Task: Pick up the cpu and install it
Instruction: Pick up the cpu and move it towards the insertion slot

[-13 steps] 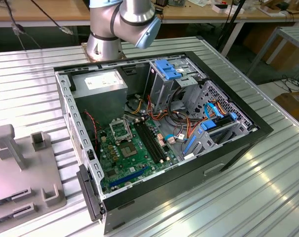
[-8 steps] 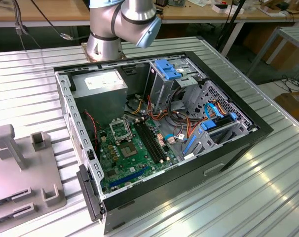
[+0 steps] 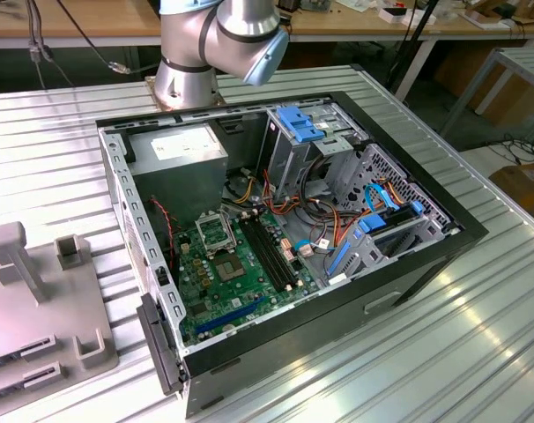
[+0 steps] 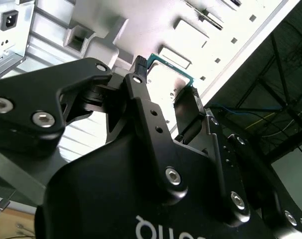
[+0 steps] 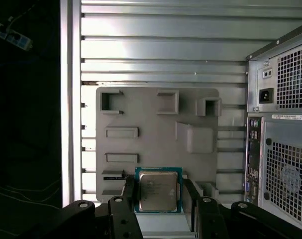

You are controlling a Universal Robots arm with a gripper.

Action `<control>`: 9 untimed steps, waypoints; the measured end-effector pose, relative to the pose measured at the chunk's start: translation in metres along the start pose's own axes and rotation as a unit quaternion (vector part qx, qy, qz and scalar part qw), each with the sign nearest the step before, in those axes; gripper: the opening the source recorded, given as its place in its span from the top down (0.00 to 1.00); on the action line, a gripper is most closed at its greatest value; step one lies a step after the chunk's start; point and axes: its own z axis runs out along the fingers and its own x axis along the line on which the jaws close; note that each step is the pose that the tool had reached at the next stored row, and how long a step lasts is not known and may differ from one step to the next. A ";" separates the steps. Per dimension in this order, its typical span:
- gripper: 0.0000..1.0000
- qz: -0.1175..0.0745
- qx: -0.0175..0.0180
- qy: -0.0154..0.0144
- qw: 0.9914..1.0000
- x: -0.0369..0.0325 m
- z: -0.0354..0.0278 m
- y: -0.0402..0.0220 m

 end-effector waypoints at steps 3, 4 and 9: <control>0.53 0.000 0.000 0.000 1.000 -0.0040 0.0000 0.0000; 0.53 0.000 0.000 0.000 1.000 -0.0060 0.0000 0.0000; 0.53 0.000 0.000 0.000 1.000 -0.0155 0.0000 -0.0002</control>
